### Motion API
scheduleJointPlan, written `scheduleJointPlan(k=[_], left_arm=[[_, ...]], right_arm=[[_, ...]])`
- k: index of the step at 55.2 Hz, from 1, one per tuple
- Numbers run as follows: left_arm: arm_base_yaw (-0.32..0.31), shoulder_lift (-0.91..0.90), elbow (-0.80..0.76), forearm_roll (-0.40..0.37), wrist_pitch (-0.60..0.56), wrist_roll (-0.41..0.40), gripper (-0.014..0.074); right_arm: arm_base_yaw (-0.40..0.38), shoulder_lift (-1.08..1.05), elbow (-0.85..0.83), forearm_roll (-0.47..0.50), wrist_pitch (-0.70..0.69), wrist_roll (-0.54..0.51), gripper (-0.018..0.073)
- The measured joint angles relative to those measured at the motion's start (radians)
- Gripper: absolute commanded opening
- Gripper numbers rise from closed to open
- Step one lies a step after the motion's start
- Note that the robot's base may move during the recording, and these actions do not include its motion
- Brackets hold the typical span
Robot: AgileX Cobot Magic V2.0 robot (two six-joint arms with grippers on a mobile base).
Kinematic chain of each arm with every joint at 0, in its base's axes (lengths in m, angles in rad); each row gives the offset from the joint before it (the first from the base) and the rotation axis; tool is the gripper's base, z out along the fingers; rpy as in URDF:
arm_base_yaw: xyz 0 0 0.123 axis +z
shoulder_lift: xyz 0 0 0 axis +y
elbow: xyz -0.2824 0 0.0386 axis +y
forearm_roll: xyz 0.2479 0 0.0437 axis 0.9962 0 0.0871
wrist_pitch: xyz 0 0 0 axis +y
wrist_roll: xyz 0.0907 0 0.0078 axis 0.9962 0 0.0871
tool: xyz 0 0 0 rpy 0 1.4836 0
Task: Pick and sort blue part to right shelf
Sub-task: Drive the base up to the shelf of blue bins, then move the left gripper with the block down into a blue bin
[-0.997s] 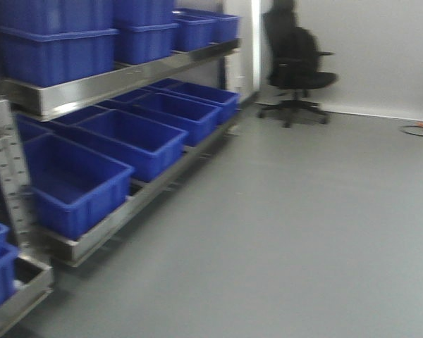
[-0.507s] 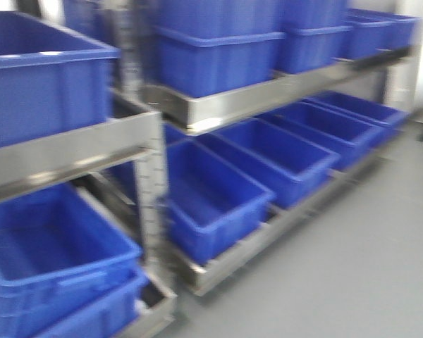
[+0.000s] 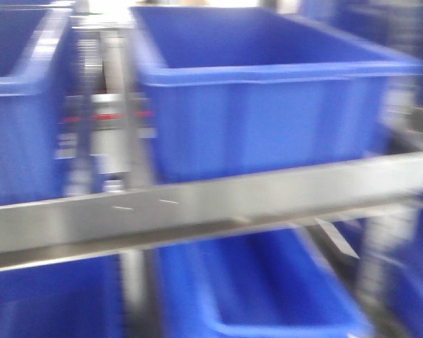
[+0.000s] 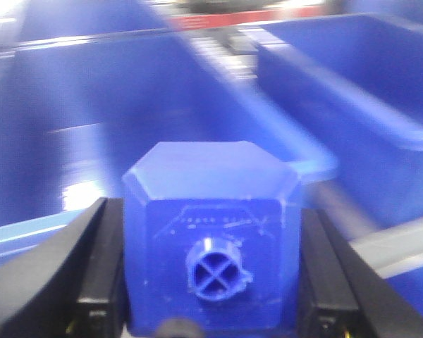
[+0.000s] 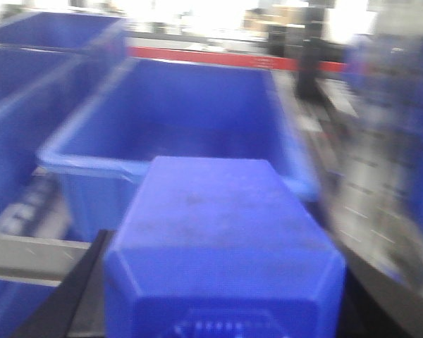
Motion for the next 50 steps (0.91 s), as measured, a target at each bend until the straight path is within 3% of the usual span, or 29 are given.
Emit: scheduleJointPlan(k=[13, 33, 50], left_arm=[[0.009, 0.0, 0.0, 0.002, 0.0, 0.0, 0.0314], [0.125, 0.0, 0.0, 0.002, 0.0, 0.0, 0.0314], [0.129, 0.0, 0.0, 0.002, 0.0, 0.0, 0.0314]], right_arm=[[0.009, 0.0, 0.0, 0.0, 0.0, 0.0, 0.0202], [0.056, 0.0, 0.0, 0.0, 0.0, 0.0, 0.0202], [0.056, 0.0, 0.0, 0.0, 0.0, 0.0, 0.0202]])
